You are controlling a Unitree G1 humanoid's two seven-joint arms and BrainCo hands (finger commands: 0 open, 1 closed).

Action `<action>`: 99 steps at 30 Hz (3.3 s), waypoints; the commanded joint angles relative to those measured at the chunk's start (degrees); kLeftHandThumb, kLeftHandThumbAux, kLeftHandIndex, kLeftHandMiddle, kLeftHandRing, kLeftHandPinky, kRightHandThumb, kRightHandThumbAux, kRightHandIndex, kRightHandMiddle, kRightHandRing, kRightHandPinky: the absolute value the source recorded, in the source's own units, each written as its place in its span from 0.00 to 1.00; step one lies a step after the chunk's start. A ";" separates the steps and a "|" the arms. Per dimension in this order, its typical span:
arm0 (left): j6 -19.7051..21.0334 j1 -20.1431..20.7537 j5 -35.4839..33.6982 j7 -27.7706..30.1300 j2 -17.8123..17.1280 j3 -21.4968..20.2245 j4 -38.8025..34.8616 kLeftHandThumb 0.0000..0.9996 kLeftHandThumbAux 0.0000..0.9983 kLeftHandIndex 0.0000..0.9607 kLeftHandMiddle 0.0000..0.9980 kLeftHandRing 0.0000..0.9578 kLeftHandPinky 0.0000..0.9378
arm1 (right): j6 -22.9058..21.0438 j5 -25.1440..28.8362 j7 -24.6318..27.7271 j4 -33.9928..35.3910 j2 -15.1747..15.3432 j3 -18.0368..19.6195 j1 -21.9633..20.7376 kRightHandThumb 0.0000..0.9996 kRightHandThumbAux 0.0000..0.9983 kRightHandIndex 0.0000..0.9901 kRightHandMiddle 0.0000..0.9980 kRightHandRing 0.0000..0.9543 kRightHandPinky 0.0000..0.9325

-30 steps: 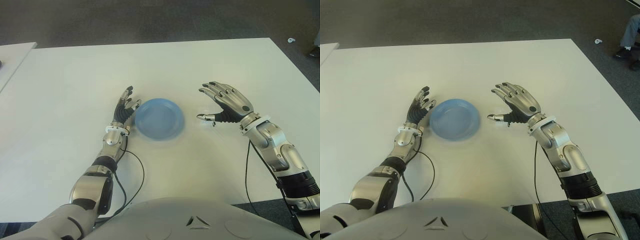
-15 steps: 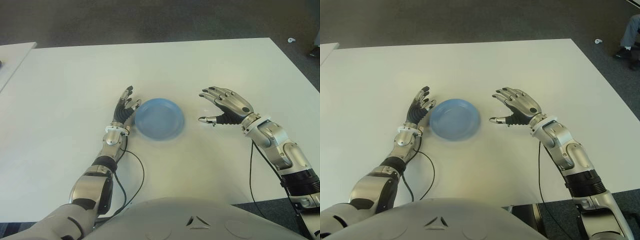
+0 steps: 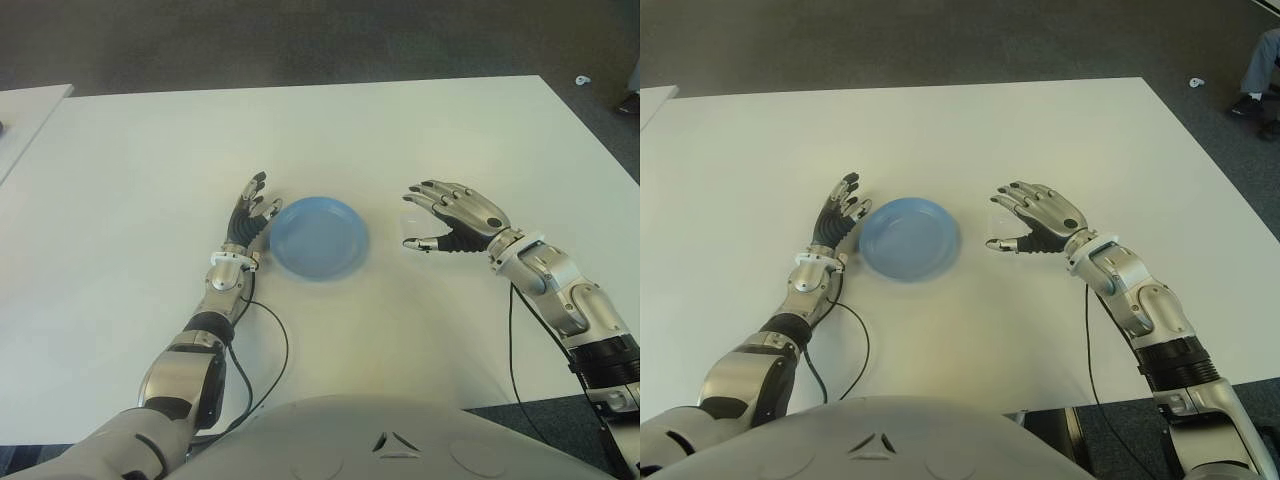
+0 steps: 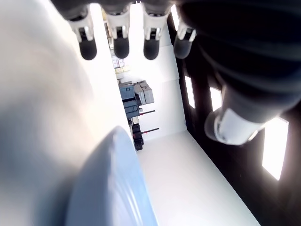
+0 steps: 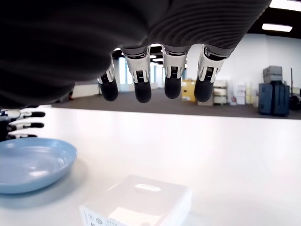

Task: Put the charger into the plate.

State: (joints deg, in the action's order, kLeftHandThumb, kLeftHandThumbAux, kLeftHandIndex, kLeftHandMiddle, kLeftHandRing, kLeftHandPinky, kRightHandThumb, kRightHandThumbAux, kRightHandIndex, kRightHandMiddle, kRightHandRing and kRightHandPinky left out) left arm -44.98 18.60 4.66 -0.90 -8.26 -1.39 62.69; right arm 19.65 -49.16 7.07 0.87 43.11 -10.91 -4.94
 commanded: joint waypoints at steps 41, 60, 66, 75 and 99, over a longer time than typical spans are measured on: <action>0.12 -6.64 0.42 0.88 -0.04 0.01 4.25 0.00 0.58 0.03 0.07 0.04 0.04 | 2.14 -3.95 -15.42 -22.46 -0.52 -8.55 -7.77 0.29 0.13 0.00 0.00 0.00 0.00; 0.61 -6.77 0.58 1.23 -0.28 0.26 4.25 0.00 0.55 0.03 0.04 0.01 0.00 | 1.14 -4.03 -16.71 -25.23 -1.17 -10.26 -9.38 0.29 0.13 0.00 0.00 0.00 0.00; 0.45 -6.83 0.46 1.23 -0.13 0.21 4.14 0.00 0.54 0.03 0.04 0.01 0.01 | 1.20 -4.21 -16.71 -25.81 -1.11 -10.76 -10.09 0.28 0.12 0.00 0.00 0.00 0.00; 0.04 -7.06 0.34 1.40 -0.02 0.18 3.96 0.00 0.55 0.04 0.06 0.02 0.01 | 1.17 -4.47 -16.26 -25.92 -0.79 -11.33 -10.83 0.26 0.13 0.00 0.00 0.00 0.00; 0.17 -7.29 -0.15 2.32 0.25 0.09 3.58 0.00 0.54 0.04 0.06 0.02 0.01 | 1.98 -4.22 -13.17 -24.40 0.36 -11.86 -12.19 0.28 0.13 0.00 0.00 0.00 0.00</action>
State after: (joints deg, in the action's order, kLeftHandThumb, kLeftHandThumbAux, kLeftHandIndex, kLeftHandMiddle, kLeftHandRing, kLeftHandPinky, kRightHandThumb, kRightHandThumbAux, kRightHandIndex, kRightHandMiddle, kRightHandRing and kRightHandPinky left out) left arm -46.06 18.57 4.31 0.21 -8.70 -1.49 62.76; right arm 21.21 -53.08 -7.12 -23.99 42.94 -22.11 -16.61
